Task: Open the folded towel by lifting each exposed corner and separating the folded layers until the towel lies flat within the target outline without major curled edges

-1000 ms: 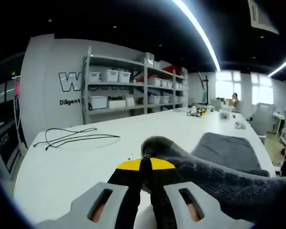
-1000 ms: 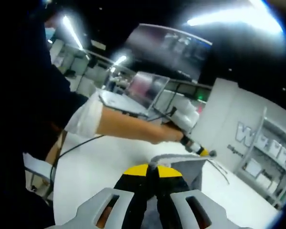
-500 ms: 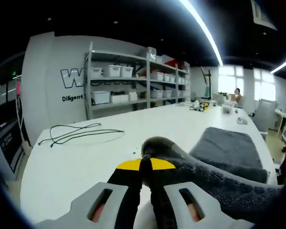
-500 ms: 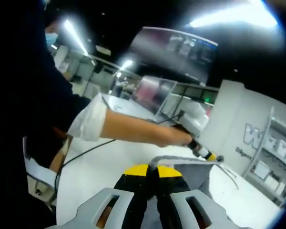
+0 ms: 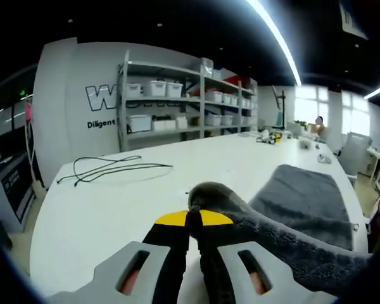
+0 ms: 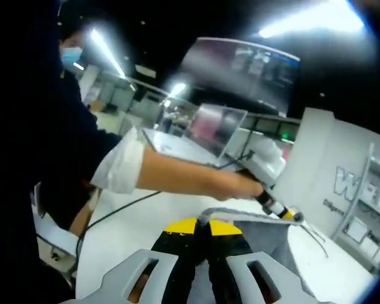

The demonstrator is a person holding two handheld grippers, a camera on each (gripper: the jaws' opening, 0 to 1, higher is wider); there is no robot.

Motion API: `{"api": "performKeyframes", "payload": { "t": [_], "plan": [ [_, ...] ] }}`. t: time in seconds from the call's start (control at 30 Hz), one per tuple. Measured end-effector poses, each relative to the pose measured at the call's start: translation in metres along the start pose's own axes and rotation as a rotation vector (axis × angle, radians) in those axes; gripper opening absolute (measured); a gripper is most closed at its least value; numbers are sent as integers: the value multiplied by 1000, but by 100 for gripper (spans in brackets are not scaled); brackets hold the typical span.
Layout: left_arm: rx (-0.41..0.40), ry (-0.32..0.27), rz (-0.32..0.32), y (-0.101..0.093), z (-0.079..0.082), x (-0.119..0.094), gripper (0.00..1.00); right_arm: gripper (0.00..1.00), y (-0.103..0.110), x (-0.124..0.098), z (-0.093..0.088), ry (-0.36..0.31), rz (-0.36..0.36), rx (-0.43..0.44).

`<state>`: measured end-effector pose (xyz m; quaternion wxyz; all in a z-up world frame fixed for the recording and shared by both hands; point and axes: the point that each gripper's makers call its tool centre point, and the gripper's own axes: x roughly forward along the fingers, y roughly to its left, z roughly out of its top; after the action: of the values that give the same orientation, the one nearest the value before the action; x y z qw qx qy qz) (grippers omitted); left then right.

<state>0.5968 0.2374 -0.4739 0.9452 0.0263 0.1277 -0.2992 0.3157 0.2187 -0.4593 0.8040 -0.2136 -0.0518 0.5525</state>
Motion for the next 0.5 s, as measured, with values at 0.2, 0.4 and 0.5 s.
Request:
{"api": "performKeyframes", "payload": {
  "t": [0.2,0.4,0.5],
  "plan": [
    [17,35,3,5,-12,0,4,0,4,10,0,-7,28,10],
    [44,53,4,7,-18,-2,4,0,8,21,2,-21,61,28],
    [46,64,6,11,-21,0,4,0,8,27,-2,-15,79,40]
  ]
}}
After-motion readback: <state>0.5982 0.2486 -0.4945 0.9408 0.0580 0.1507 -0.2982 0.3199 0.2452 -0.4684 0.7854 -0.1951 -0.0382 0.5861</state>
